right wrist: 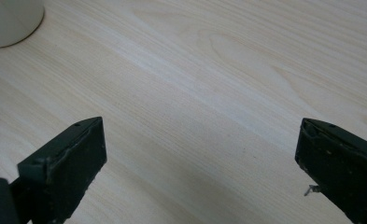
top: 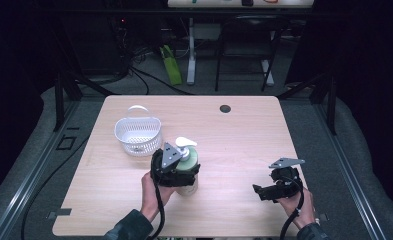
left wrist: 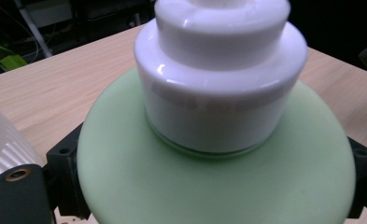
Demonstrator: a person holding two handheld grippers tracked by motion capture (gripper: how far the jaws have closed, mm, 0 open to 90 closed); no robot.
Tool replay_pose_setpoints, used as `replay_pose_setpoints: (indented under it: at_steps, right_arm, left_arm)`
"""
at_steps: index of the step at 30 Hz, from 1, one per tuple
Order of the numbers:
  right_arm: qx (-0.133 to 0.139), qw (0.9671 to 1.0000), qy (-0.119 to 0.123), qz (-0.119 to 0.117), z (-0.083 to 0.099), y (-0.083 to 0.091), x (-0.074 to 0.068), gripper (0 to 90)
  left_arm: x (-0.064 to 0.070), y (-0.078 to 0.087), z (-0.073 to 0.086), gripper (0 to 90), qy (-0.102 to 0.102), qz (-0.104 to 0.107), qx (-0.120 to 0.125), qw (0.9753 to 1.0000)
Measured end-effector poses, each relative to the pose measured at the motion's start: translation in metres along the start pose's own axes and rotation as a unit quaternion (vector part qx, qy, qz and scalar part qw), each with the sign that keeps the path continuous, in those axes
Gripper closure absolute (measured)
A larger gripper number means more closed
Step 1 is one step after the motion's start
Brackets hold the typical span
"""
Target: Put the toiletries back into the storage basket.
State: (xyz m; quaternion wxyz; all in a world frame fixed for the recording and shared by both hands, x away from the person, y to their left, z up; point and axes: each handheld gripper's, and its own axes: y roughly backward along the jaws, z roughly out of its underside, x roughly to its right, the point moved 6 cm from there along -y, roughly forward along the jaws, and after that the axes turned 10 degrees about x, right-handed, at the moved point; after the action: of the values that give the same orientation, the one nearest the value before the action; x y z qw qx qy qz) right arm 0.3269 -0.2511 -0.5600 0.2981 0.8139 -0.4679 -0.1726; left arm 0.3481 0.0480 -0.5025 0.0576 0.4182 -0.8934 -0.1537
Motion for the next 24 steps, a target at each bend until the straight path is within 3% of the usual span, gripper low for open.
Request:
replay_pose_setpoints:
  at_steps: [24]
  right_arm:
    - [-0.001, 1.0, 0.004, 0.004, 0.0, -0.004, 0.001, 1.8]
  left_arm:
    - [-0.052, 0.038, 0.014, 12.2, 0.01, -0.025, -0.017, 0.9995]
